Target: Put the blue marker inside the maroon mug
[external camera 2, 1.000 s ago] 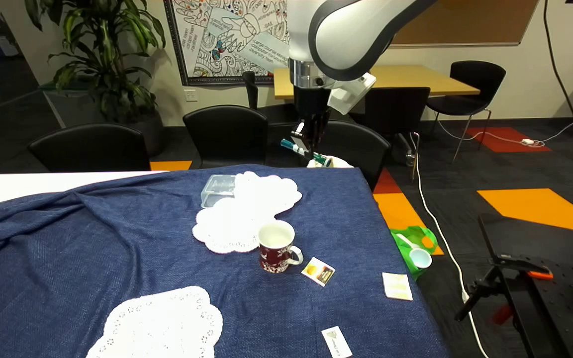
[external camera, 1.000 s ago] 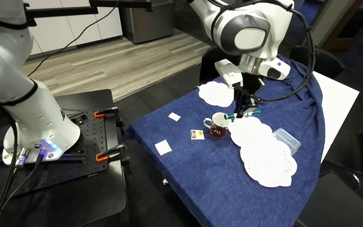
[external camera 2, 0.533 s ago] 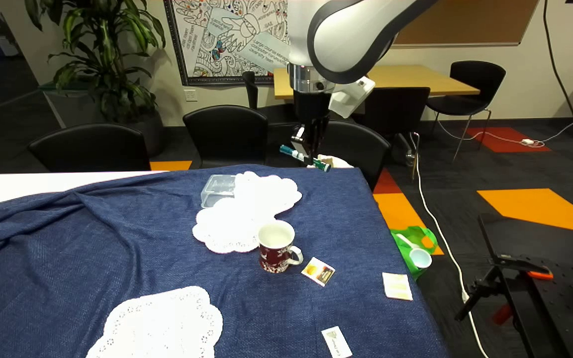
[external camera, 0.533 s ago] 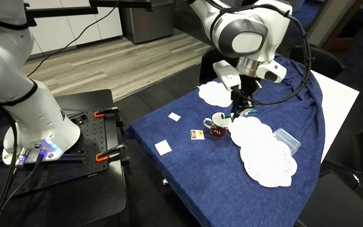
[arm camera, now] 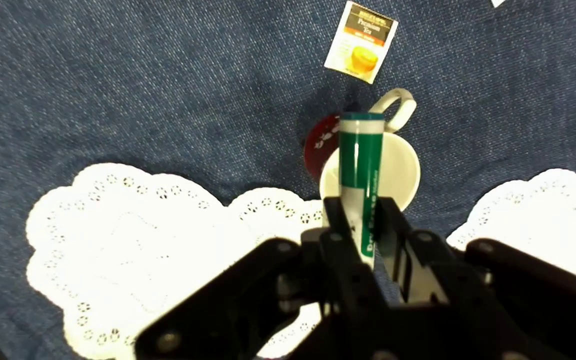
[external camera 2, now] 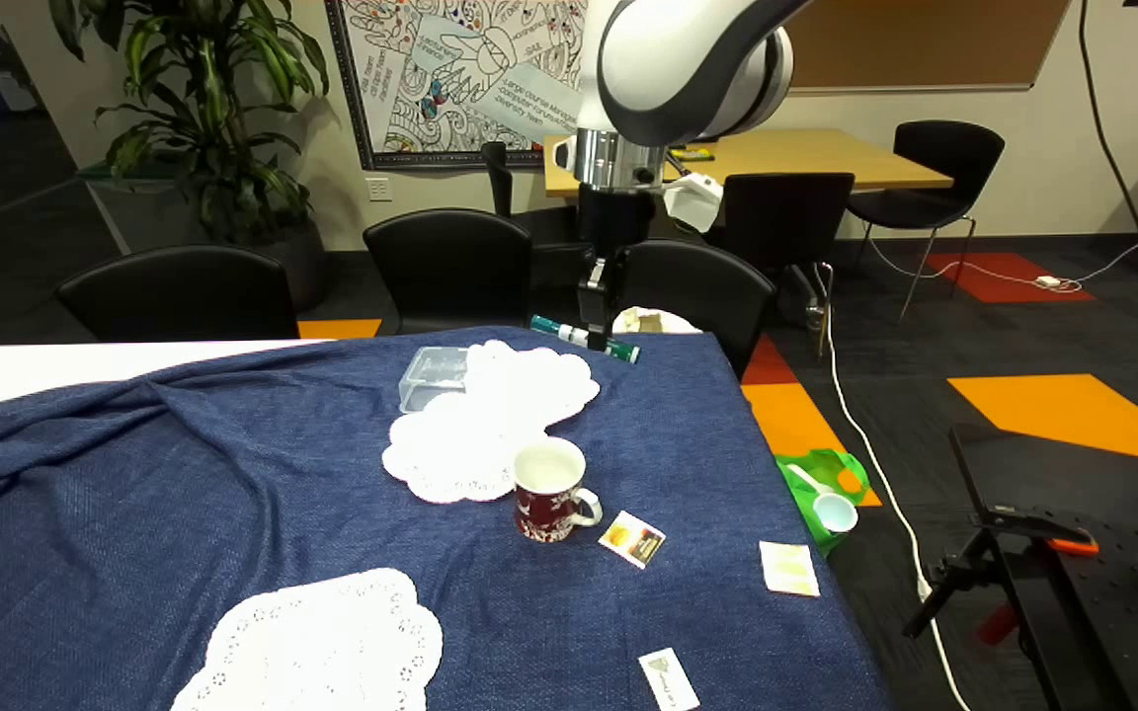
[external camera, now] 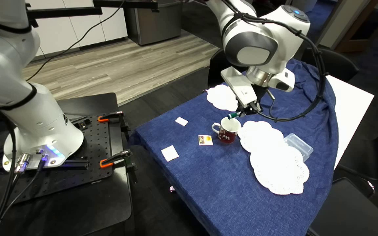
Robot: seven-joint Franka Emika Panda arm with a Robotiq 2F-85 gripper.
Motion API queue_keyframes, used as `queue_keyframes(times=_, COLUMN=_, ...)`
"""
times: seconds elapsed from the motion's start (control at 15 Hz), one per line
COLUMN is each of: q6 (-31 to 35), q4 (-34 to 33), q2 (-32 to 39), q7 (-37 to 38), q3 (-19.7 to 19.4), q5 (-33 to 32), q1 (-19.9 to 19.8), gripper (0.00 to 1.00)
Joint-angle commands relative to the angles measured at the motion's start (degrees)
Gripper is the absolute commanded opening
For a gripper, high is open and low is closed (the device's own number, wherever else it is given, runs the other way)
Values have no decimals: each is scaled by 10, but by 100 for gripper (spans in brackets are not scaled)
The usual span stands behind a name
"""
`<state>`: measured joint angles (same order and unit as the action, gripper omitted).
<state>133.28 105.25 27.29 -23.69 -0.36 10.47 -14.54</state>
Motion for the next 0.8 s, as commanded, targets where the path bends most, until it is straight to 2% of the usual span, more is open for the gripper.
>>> queue_keyframes(times=0.0, q6=-30, q4=-26, q2=15, q7=-116, q3=41, q5=61, q1=-44, gripper=5)
queue_keyframes(times=0.27, q6=-78, q4=-48, q2=32, q7=-238, q3=63, q5=116, q1=-73, gripper=5)
queue_keyframes(times=0.47, q6=-118, q4=-65, q2=42, q7=-311, q3=65, q5=151, q1=-80, gripper=5)
queue_keyframes(times=0.67, q6=-155, q4=-81, q2=49, q7=-351, q3=58, q5=165, q1=-75, gripper=5)
queue_keyframes(times=0.73, q6=-127, q4=-59, q2=41, q7=-330, q3=44, q5=157, q1=-61, gripper=5)
